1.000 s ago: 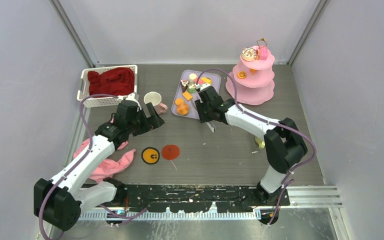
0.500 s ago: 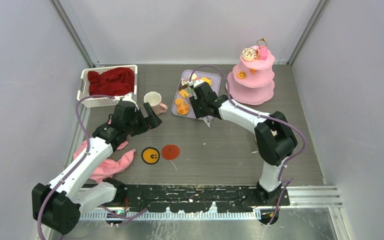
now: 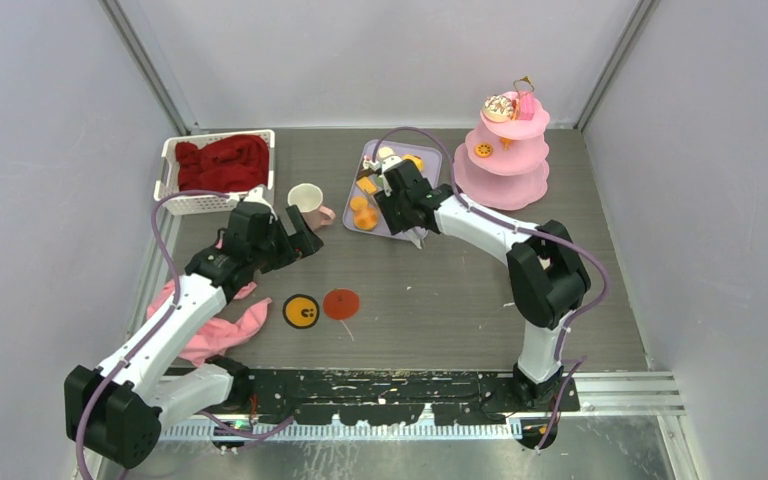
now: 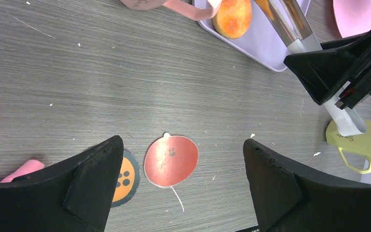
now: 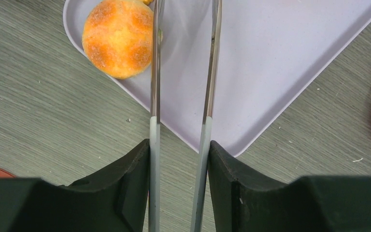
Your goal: Serve the afternoon tea
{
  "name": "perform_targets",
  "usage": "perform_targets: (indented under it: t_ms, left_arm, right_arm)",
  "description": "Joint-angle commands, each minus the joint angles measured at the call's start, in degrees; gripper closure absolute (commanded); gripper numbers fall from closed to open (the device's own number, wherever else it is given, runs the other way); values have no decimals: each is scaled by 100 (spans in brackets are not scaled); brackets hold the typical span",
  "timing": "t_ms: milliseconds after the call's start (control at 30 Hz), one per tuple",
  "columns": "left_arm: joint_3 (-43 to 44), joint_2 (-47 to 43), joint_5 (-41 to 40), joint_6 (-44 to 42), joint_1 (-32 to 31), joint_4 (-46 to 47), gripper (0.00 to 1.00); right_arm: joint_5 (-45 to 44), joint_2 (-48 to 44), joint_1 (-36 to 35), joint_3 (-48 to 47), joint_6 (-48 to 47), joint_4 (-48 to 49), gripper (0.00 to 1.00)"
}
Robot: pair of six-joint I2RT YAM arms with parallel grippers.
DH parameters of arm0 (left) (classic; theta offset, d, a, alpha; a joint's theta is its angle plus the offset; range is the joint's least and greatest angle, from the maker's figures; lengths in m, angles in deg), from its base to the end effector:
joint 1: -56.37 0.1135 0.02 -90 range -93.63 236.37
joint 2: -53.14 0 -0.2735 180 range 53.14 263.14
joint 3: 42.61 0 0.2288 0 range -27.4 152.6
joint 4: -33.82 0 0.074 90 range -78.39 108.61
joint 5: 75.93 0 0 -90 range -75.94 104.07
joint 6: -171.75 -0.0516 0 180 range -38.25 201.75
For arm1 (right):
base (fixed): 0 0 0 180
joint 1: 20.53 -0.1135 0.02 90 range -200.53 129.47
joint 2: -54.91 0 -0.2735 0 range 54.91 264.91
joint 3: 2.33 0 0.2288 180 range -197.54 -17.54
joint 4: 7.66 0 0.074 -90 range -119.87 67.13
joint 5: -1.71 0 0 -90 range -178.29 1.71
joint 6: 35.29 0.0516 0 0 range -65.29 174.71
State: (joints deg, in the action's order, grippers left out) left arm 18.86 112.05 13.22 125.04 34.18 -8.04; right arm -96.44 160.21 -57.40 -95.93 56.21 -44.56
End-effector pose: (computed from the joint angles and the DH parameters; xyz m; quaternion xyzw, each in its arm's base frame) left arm 0.1897 -0.0765 0.2784 -0.1686 0.8878 -0.2259 0.3637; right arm 0.3235 0.2335 0.2371 -0.2595 0.8966 0.0531 0.3548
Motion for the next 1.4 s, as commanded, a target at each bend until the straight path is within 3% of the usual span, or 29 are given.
perform_targets:
  t_ms: [0,700,1100,1367]
  left_arm:
    - [-14,32,-33,17,40,159,7]
    - [-33,-37,-65,66,35,126,7]
    - [-20,70,-1,72,40,169,7]
    - [64,117,45,49,37,254,7]
  right_arm:
    - [85,24,0,-487,-230,36,51]
    - [88,656,48,-1165,-383,-28,51]
    - [84,-36,48,-717,-172,-216,80]
    - [12,-1367,50,412,277,-75,81]
